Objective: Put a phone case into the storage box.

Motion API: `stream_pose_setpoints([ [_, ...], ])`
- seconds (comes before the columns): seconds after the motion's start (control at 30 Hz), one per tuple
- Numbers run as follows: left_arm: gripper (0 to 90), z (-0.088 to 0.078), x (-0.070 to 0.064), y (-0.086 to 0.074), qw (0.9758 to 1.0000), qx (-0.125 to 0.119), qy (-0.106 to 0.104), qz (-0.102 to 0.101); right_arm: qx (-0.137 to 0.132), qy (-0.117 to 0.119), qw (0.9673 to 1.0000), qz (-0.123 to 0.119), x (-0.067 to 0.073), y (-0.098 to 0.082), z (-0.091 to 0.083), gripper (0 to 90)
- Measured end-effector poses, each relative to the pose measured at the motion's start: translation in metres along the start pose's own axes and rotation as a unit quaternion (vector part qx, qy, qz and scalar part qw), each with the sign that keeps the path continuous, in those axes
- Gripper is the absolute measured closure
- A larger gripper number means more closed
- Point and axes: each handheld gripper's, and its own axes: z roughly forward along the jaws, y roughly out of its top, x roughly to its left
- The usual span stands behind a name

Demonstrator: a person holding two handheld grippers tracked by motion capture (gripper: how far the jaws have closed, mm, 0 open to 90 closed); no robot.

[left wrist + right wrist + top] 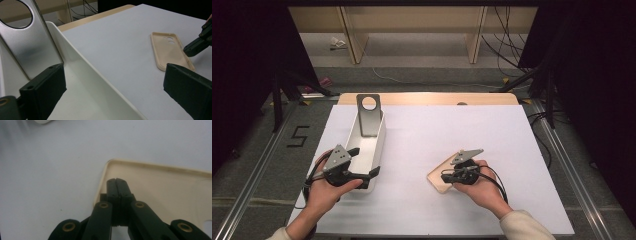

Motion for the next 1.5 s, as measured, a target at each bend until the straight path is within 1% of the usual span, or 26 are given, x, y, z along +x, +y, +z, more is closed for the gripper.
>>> stream_pose_setpoints([
  [0.03, 4.1, 0.000, 0.000, -0.001, 1.0000, 0.001, 0.000, 0.000, 0.019, -0.002, 0.9998, 0.002, 0.002, 0.001, 0.006, 90.0],
  [0.1, 4.1, 0.000, 0.000, -0.001, 1.0000, 0.003, 0.000, 0.000, 0.025, -0.002, 0.9997, 0.003, 0.002, 0.001, 0.008, 90.0],
  [0.13, 4.1, 0.000, 0.000, -0.001, 1.0000, 0.002, 0.000, 0.001, 0.038, -0.004, 0.9993, 0.004, 0.004, 0.002, 0.011, 90.0],
  [0.2, 4.1, 0.000, 0.000, 0.000, 1.0000, 0.002, 0.000, 0.002, 0.039, -0.006, 0.9992, 0.001, 0.004, 0.001, 0.012, 90.0],
  [0.3, 4.2, 0.000, 0.000, -0.001, 1.0000, 0.002, 0.000, 0.003, 0.057, -0.010, 0.9983, 0.005, 0.003, 0.000, 0.013, 90.0],
  [0.4, 4.2, 0.000, 0.000, 0.000, 1.0000, 0.002, 0.000, 0.002, 0.070, -0.006, 0.9975, 0.008, 0.002, -0.002, 0.013, 90.0],
  [0.6, 4.2, 0.000, 0.000, -0.001, 1.0000, 0.002, -0.001, 0.002, 0.082, -0.009, 0.9965, 0.014, 0.003, -0.002, 0.012, 90.0],
  [0.7, 4.2, 0.000, -0.001, -0.001, 1.0000, 0.002, 0.000, 0.002, 0.096, -0.011, 0.9953, 0.015, 0.002, -0.002, 0.010, 90.0],
  [0.73, 4.2, 0.000, -0.001, -0.001, 1.0000, 0.002, 0.000, 0.002, 0.106, -0.013, 0.9942, 0.015, 0.002, -0.002, 0.008, 90.0],
  [0.77, 4.2, 0.000, -0.001, -0.001, 1.0000, 0.002, -0.001, 0.002, 0.106, -0.013, 0.9942, 0.015, 0.002, -0.002, 0.008, 90.0],
  [0.8, 4.2, 0.000, -0.001, -0.001, 1.0000, 0.003, -0.001, 0.002, 0.114, -0.016, 0.9933, 0.012, 0.002, -0.003, 0.006, 90.0],
  [0.87, 4.2, 0.000, -0.001, -0.001, 1.0000, 0.003, -0.001, 0.002, 0.117, -0.016, 0.9930, 0.010, 0.001, -0.003, 0.006, 90.0],
  [0.97, 4.2, 0.000, -0.001, -0.001, 1.0000, 0.002, -0.001, 0.002, 0.129, -0.019, 0.9915, 0.004, 0.000, -0.005, 0.001, 90.0],
  [1.0, 4.2, 0.000, -0.001, -0.001, 1.0000, 0.003, -0.001, 0.002, 0.136, -0.021, 0.9905, 0.006, -0.001, -0.007, -0.002, 90.0],
  [1.07, 4.2, 0.000, -0.001, -0.001, 1.0000, 0.003, -0.001, 0.003, 0.137, -0.023, 0.9903, 0.006, -0.002, -0.008, -0.003, 90.0],
  [1.1, 4.2, 0.000, -0.002, -0.001, 1.0000, 0.002, -0.001, 0.003, 0.144, -0.026, 0.9892, 0.005, -0.005, -0.011, -0.007, 90.0],
  [1.23, 4.2, 0.000, -0.002, -0.001, 1.0000, 0.002, -0.001, 0.003, 0.150, -0.028, 0.9882, 0.005, -0.010, -0.014, -0.013, 90.0],
  [1.27, 4.2, 0.000, -0.002, -0.001, 1.0000, 0.003, -0.001, 0.003, 0.154, -0.031, 0.9876, 0.002, -0.012, -0.017, -0.016, 90.0],
  [1.3, 4.2, 0.000, -0.002, -0.001, 1.0000, 0.003, -0.001, 0.002, 0.154, -0.031, 0.9876, 0.002, -0.012, -0.017, -0.016, 90.0],
  [1.5, 4.2, -0.001, -0.002, 0.000, 1.0000, 0.002, -0.001, 0.004, 0.166, -0.042, 0.9853, -0.002, -0.020, -0.021, -0.024, 90.0],
])
